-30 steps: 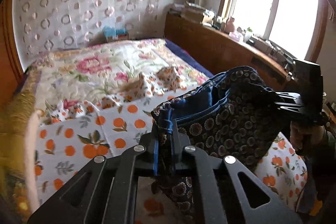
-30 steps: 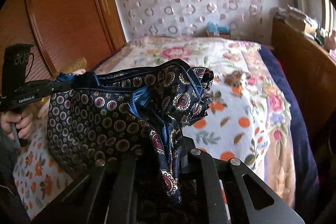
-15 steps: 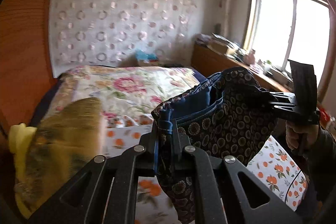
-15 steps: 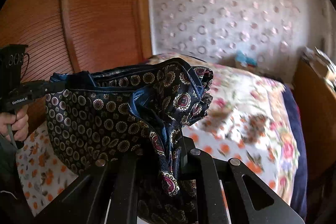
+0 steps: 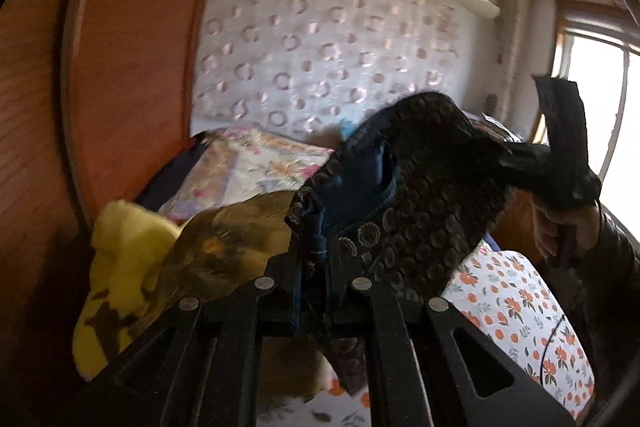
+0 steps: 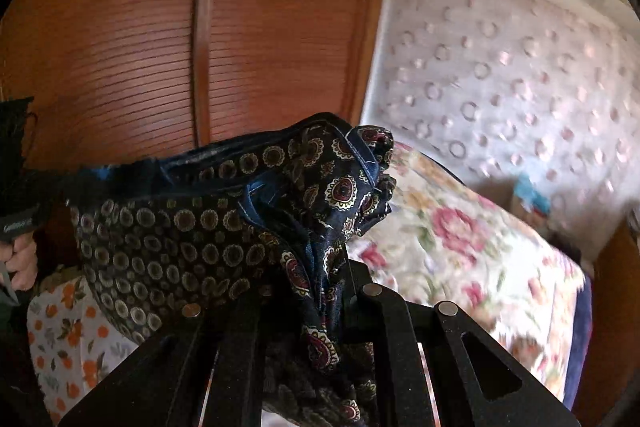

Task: Fold small clothes
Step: 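Lift the folded shirt with both grippers and carry it toward the yellow cloth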

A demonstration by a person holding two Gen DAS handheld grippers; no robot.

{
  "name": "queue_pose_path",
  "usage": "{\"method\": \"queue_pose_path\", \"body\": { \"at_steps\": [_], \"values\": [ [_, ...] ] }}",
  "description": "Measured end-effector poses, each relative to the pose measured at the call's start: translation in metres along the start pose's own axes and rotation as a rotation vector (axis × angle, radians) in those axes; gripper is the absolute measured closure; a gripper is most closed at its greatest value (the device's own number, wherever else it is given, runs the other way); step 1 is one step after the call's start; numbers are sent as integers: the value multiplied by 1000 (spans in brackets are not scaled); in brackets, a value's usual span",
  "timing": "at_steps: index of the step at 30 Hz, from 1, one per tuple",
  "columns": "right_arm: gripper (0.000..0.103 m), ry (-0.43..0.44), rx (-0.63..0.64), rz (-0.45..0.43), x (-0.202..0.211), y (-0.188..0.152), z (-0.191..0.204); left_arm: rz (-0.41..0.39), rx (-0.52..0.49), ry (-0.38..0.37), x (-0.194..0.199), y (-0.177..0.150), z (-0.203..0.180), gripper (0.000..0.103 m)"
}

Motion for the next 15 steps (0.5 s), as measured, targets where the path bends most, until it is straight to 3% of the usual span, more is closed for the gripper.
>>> {"method": "queue_pose_path", "body": {
  "at_steps": [8,10,12,15],
  "values": [
    [91,111,108,43,-90,46,-6,68,80,102,-11,-36,47,94],
    [89,147,107,36,-97,43,-8,83,104,125,-16,-44,57,94],
    [84,138,93,56,-113,42,-13,104,117,141,-25,-53,67,94],
    [58,106,75,65,-124,44,-23,137,125,159,-35,-66,76,94]
  ]
}}
Point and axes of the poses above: each gripper's, at about its wrist camera, not at the fingertips, and x roughly against the way its jaws point, z to its left, y to its top, the point moved 6 cm from there along -x, roughly the way its jaws point, and after that the axes turned 13 degrees about y, right-handed, at the moved point
